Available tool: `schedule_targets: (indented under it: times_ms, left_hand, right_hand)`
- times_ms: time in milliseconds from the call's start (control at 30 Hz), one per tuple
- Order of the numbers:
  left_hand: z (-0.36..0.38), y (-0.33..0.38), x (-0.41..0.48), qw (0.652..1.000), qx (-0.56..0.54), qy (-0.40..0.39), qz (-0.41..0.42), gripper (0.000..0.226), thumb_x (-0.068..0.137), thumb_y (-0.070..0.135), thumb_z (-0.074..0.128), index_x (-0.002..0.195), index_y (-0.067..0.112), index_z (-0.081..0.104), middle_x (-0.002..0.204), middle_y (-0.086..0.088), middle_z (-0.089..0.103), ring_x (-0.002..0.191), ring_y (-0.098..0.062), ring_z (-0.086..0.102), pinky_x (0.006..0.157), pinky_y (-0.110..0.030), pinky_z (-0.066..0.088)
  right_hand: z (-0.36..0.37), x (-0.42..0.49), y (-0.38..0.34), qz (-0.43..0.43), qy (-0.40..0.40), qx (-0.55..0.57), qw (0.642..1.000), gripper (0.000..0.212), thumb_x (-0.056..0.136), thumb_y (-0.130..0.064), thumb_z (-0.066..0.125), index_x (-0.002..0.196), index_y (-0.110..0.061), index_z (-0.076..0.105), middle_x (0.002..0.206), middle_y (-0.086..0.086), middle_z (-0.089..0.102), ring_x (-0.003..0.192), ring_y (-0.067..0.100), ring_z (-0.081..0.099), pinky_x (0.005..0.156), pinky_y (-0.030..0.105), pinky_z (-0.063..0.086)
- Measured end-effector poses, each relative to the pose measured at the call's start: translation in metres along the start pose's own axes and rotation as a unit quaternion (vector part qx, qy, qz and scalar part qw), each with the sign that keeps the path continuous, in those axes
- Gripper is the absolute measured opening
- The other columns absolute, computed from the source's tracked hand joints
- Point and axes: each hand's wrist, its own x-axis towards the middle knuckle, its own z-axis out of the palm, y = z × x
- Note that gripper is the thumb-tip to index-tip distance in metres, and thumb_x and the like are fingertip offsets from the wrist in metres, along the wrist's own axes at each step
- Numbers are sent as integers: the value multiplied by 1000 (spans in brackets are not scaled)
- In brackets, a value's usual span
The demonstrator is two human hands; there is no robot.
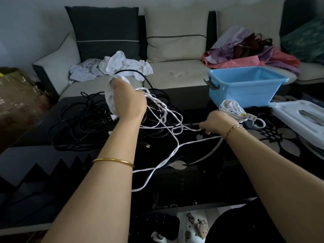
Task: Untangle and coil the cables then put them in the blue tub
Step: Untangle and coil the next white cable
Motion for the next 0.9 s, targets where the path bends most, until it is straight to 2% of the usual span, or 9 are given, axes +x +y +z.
schedule_targets:
  times_ms: [100,200,300,367,433,500,600,733,900]
  left_hand:
    - [9,5,-7,989,-4,-148,9,20,79,-4,58,85,10,45,84,-10,59,76,-23,62,63,-33,51]
    - [14,11,-17,970,-52,-236,-31,21,82,1,56,93,10,41,87,-12,49,73,-24,52,63,-37,45]
    - [13,14,-18,958,-112,-253,-80,25,87,3,55,105,8,40,92,-10,46,72,-22,49,63,-32,42]
    - [13,11,-16,965,-102,-229,-79,23,85,2,55,104,8,43,91,-9,48,74,-23,51,67,-35,46]
    - [14,8,-15,976,-82,-192,-70,17,82,-1,54,90,9,42,85,-9,48,73,-23,50,66,-37,47]
    - [12,7,-14,978,-95,-170,-79,18,80,-4,52,89,9,43,84,-10,47,72,-20,47,62,-32,40]
    - [10,8,-11,960,-156,-186,-142,36,85,-3,53,119,2,46,101,-11,49,83,-20,50,70,-29,41]
    - [0,15,-14,922,-175,-264,-222,7,83,4,53,84,9,48,66,-3,43,55,-13,42,52,-21,36]
    - [2,13,-20,937,-122,-277,-175,13,84,5,56,79,10,45,66,-4,43,55,-15,43,53,-25,42]
  right_hand:
    - [-2,-7,-18,-77,76,-1,994,22,87,-20,50,96,-10,67,107,12,65,103,32,58,85,36,49]
    - [-4,-13,-35,-167,74,255,950,25,89,-18,50,92,-9,73,100,11,70,95,21,61,88,36,50]
    - [-6,-25,-44,-213,-48,342,914,25,90,-20,56,90,-1,71,91,13,71,80,12,59,73,28,49]
    - [-3,-28,-44,-243,-70,291,923,25,92,-24,60,95,-1,69,87,6,72,77,9,59,69,19,44]
    - [-1,-25,-40,-261,-59,284,921,19,89,-22,64,96,-4,67,84,5,71,75,9,59,72,22,45]
    - [0,-23,-38,-269,-59,286,918,10,86,-14,67,94,-8,64,81,7,69,72,9,60,72,26,48]
    - [1,-22,-38,-247,-15,318,915,3,87,-8,65,90,-8,63,74,3,66,60,6,60,61,19,53]
    - [0,-16,-33,-175,55,385,905,13,88,-12,65,75,-15,63,71,7,63,59,17,58,60,31,55]
    - [-3,-18,-31,-130,94,416,895,15,83,-19,72,81,-6,67,75,3,62,66,13,54,58,21,45]
